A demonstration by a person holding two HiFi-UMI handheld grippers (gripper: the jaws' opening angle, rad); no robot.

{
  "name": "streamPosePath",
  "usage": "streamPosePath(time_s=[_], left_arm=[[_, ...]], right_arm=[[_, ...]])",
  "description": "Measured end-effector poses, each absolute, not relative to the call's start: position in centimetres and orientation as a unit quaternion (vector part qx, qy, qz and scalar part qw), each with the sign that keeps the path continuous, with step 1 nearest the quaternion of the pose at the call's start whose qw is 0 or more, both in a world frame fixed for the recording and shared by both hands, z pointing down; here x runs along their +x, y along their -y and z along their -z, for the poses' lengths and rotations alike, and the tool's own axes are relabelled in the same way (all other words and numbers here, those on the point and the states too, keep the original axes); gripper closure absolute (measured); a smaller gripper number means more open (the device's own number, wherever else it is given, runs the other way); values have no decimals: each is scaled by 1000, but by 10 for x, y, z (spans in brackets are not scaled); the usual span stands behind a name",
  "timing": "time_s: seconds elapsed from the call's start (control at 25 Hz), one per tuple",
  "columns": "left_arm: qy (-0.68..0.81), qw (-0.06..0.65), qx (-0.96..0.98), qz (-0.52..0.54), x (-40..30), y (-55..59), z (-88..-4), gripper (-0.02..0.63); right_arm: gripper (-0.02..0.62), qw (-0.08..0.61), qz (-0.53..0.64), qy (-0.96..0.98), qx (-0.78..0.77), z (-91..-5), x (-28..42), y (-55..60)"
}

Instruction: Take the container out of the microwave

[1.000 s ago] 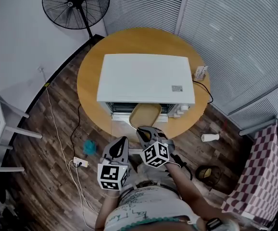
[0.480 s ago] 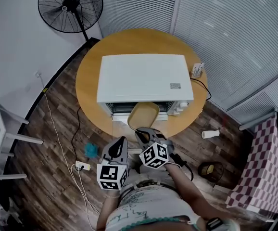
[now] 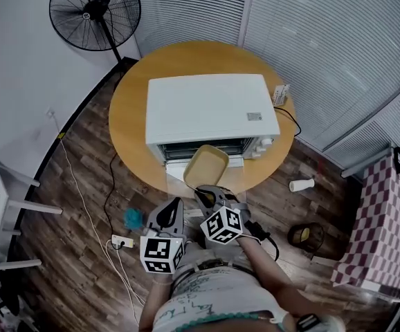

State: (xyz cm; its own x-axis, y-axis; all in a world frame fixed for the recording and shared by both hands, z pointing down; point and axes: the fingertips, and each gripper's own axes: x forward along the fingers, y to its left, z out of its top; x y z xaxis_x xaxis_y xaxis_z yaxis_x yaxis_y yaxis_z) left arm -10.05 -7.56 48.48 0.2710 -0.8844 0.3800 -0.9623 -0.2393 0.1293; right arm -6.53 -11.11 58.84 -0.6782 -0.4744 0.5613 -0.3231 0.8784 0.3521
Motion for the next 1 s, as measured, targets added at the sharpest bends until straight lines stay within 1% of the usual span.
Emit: streamPosePath(time_s=[1.0], left_arm=[[540,174,815,-115,-121,25,-494,591]], right_arm=[[583,364,91,883,282,-593,-69,53]])
